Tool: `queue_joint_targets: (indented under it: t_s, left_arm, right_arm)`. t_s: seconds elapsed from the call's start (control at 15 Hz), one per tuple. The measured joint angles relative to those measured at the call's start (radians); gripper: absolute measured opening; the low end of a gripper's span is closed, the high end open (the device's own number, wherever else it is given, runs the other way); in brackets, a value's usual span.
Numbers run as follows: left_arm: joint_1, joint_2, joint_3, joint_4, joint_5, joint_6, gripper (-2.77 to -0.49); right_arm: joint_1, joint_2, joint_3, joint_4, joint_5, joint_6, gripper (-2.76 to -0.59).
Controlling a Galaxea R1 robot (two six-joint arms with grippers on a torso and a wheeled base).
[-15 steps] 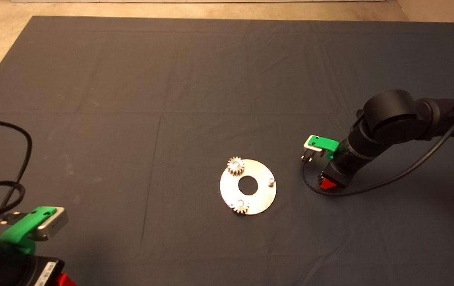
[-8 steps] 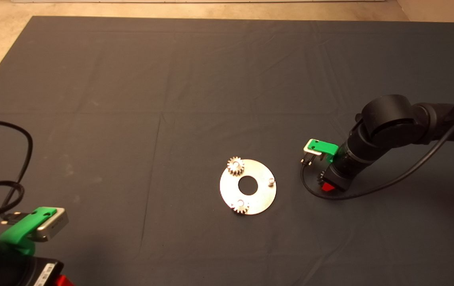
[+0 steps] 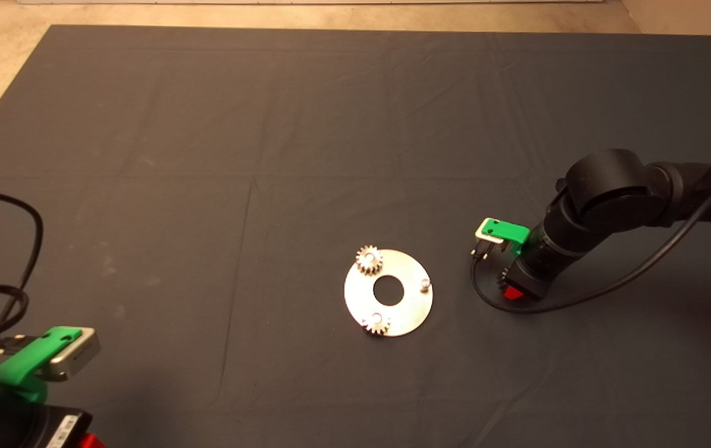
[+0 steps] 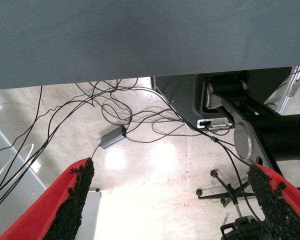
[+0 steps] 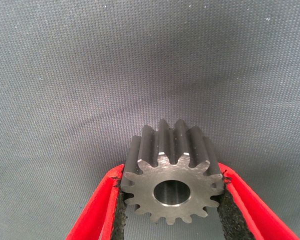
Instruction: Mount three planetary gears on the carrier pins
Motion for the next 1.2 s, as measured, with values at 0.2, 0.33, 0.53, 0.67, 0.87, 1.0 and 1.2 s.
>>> queue_joint_targets:
  t_s: [0.2, 0.33, 0.53, 0.67, 0.87, 1.0, 1.2]
  left_arm:
    - [0.0, -0.012, 0.0, 0.0, 0.0, 0.004, -1.08]
    - [0.0, -0.012, 0.0, 0.0, 0.0, 0.007, -1.08]
    - [0.0, -0.014, 0.0, 0.0, 0.0, 0.008, -1.08]
    - [0.0, -0.014, 0.0, 0.0, 0.0, 0.009, -1.08]
    - [0.0, -0.014, 0.001, 0.0, 0.0, 0.01, -1.08]
    - [0.0, -0.014, 0.001, 0.0, 0.0, 0.011, -1.08]
    - [0.0, -0.014, 0.001, -0.003, 0.0, 0.011, -1.08]
  right_arm:
    - [0.0, 0.0, 0.002, -0.001, 0.0, 0.0, -2.28]
    - [-0.003, 0.002, 0.006, -0.001, -0.001, 0.01, -2.28]
    - [-0.003, 0.014, 0.01, -0.001, -0.003, 0.02, -2.31]
    - [-0.005, 0.034, 0.011, 0.0, -0.001, 0.034, -2.31]
    - [0.001, 0.064, 0.011, 0.005, 0.0, 0.057, -2.31]
    - [0.019, 0.092, 0.011, 0.013, 0.0, 0.067, -2.31]
    - [0.053, 0.135, 0.013, 0.04, 0.0, 0.072, -2.31]
